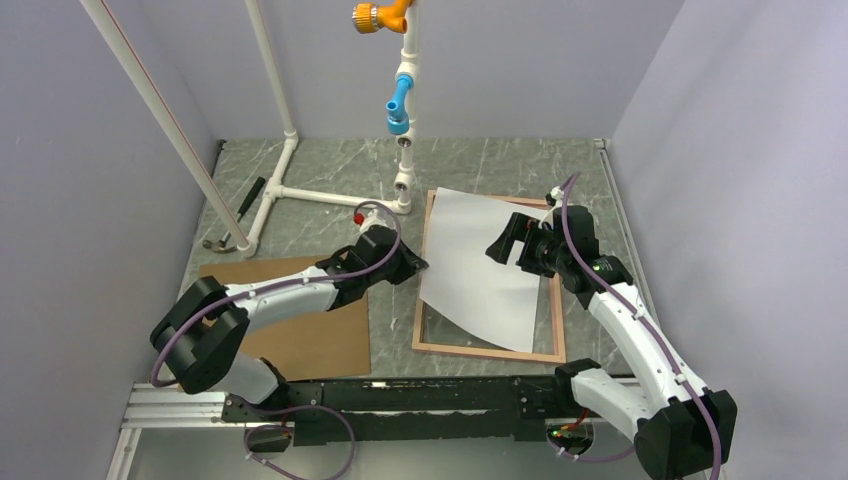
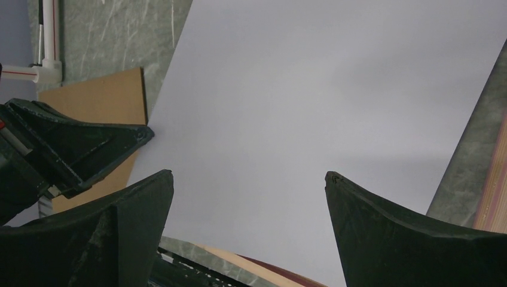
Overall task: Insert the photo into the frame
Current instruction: Turn over the photo from the photo frame, then pick up the photo frame item from the corner of the board.
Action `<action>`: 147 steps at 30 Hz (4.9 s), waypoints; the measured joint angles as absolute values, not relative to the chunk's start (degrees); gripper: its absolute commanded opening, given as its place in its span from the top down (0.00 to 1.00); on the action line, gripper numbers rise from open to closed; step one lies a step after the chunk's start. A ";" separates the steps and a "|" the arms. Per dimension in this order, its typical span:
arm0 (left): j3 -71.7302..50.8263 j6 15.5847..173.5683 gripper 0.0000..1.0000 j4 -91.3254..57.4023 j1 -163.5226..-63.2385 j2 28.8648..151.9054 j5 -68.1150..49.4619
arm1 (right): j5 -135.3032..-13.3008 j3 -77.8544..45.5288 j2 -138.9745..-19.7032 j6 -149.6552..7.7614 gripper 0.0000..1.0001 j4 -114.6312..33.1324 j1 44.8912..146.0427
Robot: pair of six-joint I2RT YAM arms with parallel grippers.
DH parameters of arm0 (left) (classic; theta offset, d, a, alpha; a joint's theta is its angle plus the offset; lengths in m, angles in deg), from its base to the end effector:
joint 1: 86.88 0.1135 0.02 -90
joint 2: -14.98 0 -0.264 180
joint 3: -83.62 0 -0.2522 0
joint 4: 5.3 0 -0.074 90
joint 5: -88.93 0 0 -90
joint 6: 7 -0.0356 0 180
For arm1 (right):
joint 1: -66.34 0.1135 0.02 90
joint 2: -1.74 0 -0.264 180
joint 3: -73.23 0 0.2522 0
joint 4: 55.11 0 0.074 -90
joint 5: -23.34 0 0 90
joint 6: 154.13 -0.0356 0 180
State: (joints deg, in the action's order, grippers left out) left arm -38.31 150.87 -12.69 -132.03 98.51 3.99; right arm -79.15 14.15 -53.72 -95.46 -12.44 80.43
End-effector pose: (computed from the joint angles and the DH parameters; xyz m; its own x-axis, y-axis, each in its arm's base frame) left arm 0.2208 -0.2175 0.2080 -0.7499 -0.5545 -0.3608 -0.1080 0.6407 -0.7602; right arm 0.1984 0.0577 0.2784 -0.7302 0.3401 -0.5925 -0.0245 0.8537 0.5202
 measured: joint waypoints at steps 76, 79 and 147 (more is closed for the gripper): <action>-41.72 120.16 0.42 -47.91 -91.90 95.20 -4.46 | -86.91 -16.56 -113.21 -107.64 0.01 -28.70 114.24; -39.49 120.08 0.45 -46.94 -92.66 98.51 -7.63 | -88.46 -14.28 -112.93 -110.50 0.02 -31.98 113.19; -22.85 113.59 0.06 -65.02 -97.14 62.42 -1.62 | -103.50 -12.65 -128.56 -142.78 0.22 -83.98 120.23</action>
State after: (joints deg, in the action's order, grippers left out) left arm -22.85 113.59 -65.02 -97.14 62.42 -1.62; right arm -103.50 -12.65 -128.56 -142.78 -83.98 120.23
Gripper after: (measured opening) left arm 0.940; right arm 0.811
